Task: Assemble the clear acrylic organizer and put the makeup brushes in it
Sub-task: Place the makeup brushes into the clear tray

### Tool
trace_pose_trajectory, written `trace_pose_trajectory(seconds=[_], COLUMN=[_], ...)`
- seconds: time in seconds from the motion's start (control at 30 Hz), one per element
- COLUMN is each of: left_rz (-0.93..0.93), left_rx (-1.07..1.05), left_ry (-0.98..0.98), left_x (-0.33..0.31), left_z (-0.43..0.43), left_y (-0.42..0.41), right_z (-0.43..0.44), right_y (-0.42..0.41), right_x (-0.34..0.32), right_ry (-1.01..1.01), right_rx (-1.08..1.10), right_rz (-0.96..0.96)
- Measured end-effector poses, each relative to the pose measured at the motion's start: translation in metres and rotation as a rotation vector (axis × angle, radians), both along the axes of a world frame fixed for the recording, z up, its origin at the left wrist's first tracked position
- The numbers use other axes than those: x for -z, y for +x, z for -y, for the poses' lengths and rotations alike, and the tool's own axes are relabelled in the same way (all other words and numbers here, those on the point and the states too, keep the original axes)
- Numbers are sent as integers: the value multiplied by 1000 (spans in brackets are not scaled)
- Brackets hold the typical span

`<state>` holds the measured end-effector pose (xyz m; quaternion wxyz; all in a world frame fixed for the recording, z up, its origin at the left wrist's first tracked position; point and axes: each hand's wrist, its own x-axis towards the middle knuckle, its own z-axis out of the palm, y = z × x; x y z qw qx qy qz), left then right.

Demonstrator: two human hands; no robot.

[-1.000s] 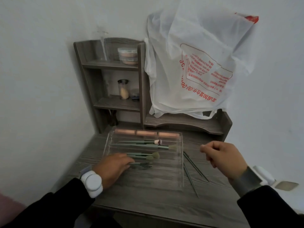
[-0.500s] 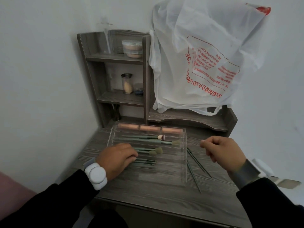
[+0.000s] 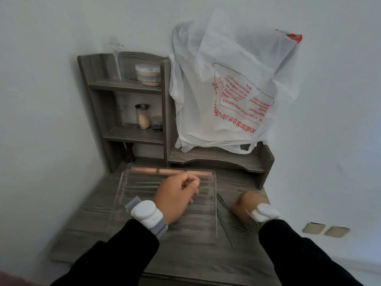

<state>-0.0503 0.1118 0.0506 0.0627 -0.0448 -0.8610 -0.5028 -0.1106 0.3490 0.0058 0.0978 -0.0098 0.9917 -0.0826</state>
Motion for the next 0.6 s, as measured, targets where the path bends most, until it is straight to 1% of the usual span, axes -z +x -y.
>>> trace_pose_trajectory(seconds=[0.07,0.17,0.37,0.47,0.53,0.6], left_rz=[49,99,182,211,237,261], left_rx=[5,16,2,-12,-27,-36], left_ry=[50,83,126,171,222,293], left_x=[3,6,11,10,9,7], left_z=[-13,-27,-35,-37,-40,-45], left_y=[1,4,5,5,4,4], right_z=[4,3,-3,-7,-9,-8], right_y=[-3,-4,1,8,11,16], right_x=[6,10,10,3,-3,-10], right_ry=[-23,-40,-83,-153,-221,-369], right_rx=[37,21,77,111,140,166], right_rz=[36,64,44,29,-17,-99])
